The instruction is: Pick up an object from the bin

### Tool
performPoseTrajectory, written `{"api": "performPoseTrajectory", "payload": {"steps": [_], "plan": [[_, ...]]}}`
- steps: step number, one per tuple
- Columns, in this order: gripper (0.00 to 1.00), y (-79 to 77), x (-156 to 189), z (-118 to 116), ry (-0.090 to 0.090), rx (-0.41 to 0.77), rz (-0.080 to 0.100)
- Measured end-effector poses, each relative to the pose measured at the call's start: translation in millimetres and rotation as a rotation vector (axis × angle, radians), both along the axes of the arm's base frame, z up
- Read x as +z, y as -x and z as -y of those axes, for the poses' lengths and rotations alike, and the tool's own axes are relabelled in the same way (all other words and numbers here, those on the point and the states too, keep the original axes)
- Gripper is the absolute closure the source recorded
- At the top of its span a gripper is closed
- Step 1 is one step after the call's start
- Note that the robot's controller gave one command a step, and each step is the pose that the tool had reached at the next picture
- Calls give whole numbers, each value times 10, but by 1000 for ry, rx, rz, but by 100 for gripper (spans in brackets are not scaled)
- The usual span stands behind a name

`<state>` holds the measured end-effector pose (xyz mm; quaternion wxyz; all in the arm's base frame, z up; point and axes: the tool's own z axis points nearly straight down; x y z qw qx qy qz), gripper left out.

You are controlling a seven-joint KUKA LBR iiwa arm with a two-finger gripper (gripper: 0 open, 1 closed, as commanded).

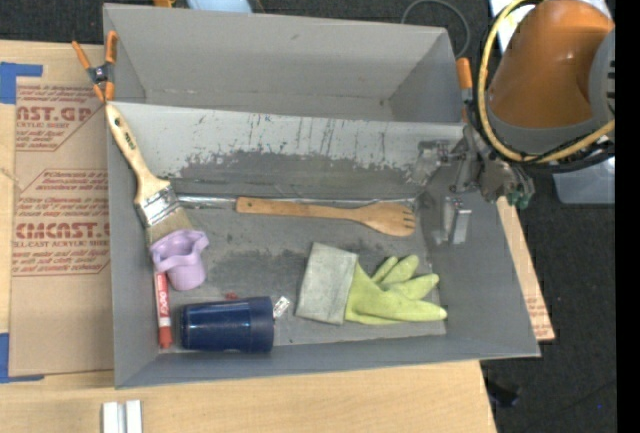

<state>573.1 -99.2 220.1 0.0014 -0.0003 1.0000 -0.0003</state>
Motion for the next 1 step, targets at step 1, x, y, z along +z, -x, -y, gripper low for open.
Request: {"api": "performPoseTrajectory", "payload": {"steps": [1], "plan": [[0,0,-1,0,0,0,0]]}}
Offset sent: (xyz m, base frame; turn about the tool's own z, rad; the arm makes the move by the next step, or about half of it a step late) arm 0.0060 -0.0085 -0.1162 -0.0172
